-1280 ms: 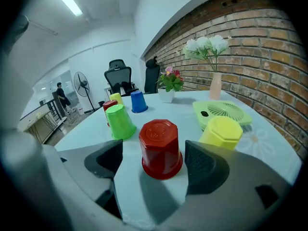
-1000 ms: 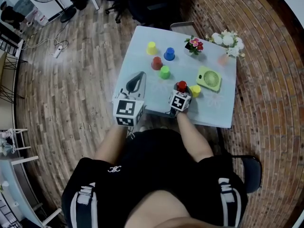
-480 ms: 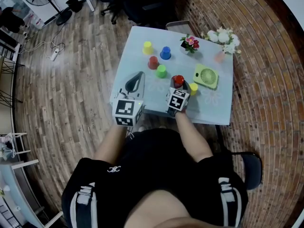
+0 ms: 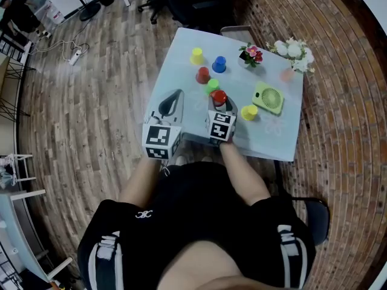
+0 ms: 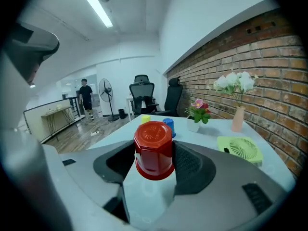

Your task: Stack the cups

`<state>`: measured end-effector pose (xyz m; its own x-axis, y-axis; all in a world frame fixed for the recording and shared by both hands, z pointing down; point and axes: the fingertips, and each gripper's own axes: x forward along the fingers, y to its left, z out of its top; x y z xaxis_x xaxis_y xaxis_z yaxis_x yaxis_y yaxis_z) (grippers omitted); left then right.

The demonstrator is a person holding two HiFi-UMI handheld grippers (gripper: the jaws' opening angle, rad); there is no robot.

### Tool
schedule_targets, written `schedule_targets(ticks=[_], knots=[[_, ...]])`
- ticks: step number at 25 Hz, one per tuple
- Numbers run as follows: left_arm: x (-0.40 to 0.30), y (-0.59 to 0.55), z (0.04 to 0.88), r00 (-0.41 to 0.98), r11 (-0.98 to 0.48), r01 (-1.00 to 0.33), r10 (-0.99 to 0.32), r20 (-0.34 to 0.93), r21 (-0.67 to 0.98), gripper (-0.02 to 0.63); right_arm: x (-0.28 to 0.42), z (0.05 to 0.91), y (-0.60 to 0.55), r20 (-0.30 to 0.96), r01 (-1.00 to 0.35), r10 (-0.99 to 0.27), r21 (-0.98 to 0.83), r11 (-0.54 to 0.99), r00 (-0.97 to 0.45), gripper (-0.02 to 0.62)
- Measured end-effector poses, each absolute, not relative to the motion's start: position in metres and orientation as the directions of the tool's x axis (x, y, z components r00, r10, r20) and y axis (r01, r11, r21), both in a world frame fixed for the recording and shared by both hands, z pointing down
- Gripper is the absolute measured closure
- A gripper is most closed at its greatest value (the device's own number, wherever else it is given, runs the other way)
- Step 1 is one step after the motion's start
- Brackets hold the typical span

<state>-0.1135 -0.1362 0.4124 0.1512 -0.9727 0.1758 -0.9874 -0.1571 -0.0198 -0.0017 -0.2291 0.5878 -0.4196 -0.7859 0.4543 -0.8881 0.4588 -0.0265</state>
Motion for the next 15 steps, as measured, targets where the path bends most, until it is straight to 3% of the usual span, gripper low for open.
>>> schedule_targets(ticks=[15], knots=[[-0.161, -0.092, 0.435, 0.006, -0.005, -1.0, -0.972, 0.234, 0.004, 0.604, -0.061, 0.653, -0.178, 0.564, -0.786, -0.639, -0.028, 0.618, -0.523, 0.353]])
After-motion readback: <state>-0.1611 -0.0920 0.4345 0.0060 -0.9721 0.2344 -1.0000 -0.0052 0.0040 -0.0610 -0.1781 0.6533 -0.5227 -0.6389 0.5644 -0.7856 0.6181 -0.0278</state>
